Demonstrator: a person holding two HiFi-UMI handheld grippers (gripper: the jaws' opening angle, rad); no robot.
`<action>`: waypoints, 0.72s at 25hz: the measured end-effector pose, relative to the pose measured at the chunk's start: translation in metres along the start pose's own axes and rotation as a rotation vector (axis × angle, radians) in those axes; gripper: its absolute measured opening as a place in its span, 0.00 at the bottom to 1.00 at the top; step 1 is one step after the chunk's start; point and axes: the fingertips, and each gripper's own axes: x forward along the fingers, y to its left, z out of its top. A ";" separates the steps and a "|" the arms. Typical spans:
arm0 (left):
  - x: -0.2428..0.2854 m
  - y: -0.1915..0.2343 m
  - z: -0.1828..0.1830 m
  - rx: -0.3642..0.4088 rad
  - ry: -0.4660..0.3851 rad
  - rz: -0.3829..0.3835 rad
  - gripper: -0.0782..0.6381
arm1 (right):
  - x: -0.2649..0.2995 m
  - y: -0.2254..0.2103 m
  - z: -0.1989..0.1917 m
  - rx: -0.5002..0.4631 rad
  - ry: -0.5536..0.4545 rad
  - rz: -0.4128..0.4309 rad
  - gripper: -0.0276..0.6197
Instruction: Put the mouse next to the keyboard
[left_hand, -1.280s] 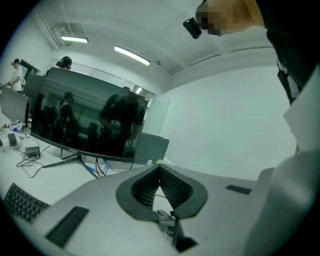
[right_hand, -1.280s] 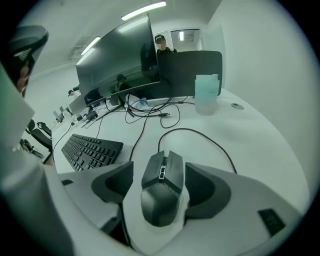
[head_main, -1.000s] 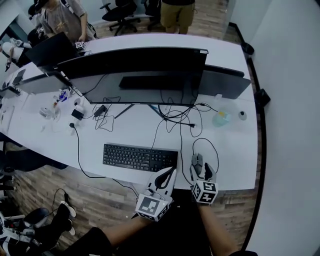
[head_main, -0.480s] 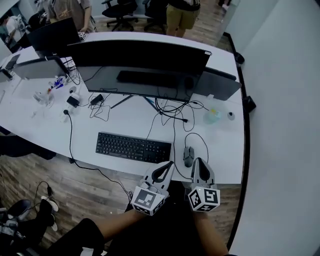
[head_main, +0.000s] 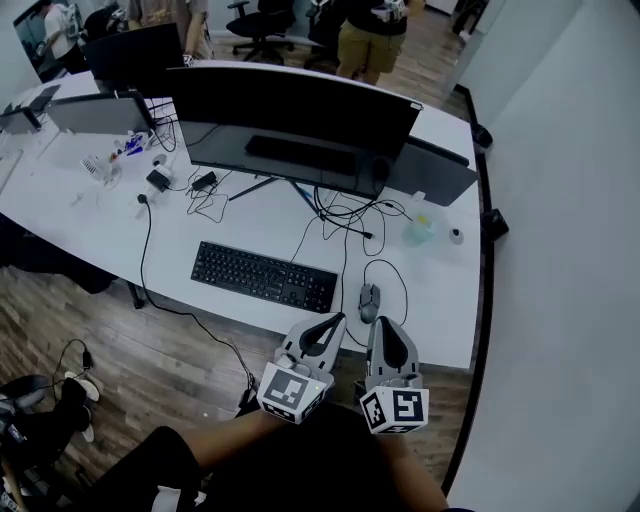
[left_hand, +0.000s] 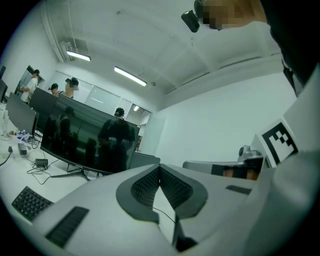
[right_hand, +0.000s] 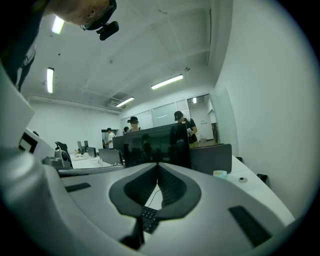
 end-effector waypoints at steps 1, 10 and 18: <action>-0.004 -0.009 -0.001 0.007 -0.007 0.003 0.11 | -0.008 0.000 0.002 -0.005 -0.007 0.007 0.07; -0.059 -0.103 -0.004 0.011 -0.058 0.033 0.11 | -0.119 -0.002 0.006 -0.019 -0.058 0.042 0.07; -0.119 -0.179 -0.035 0.079 -0.036 0.104 0.11 | -0.219 -0.002 -0.015 0.006 -0.071 0.043 0.07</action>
